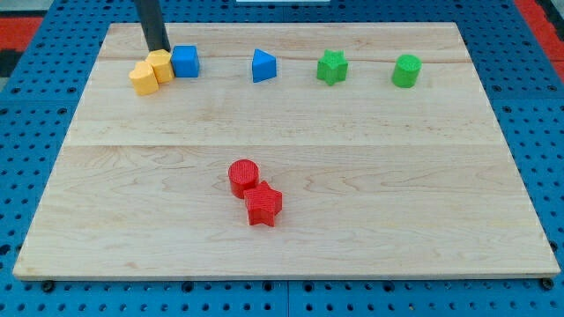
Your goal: Push yellow hexagon to the bottom of blue triangle
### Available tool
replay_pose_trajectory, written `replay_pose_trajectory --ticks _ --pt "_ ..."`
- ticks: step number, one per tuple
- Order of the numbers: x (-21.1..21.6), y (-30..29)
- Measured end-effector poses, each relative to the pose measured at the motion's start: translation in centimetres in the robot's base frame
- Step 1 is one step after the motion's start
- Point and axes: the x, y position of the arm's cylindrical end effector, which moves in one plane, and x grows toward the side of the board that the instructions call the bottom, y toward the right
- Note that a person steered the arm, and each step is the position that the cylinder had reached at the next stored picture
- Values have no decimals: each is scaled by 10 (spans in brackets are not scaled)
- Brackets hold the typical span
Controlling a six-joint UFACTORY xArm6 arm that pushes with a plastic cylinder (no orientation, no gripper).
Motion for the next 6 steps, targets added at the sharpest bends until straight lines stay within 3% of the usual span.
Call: replay_pose_trajectory --ticks 3,5,6 --pt "94 19" --pt "161 97" --pt "149 120"
